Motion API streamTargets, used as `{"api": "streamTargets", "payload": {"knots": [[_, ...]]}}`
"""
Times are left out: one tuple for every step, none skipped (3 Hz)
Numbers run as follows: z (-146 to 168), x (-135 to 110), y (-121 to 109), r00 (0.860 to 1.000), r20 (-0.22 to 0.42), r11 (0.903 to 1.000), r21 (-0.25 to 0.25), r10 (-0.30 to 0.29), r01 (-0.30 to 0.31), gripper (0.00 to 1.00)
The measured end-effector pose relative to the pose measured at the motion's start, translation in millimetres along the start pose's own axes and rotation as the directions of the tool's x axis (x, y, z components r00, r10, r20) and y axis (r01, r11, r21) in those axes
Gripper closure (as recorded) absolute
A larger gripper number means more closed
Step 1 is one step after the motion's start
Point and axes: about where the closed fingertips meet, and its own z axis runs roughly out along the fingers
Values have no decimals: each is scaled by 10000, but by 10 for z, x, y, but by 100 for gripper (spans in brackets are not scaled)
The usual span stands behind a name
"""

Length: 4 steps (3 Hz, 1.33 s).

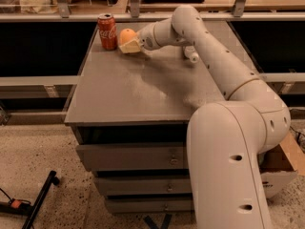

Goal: Move orange near coke can

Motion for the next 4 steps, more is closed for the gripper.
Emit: {"api": "streamTargets", "payload": {"knots": [[37,8,20,10000,-11,10000,-53,7,-7,58],[71,16,39,10000,-23,9999,-104,16,-16,35],[106,25,58,10000,-36,9999,-155,24,-25,12],[137,32,76,10000,-47,9998,-200,32,-33,0]]}}
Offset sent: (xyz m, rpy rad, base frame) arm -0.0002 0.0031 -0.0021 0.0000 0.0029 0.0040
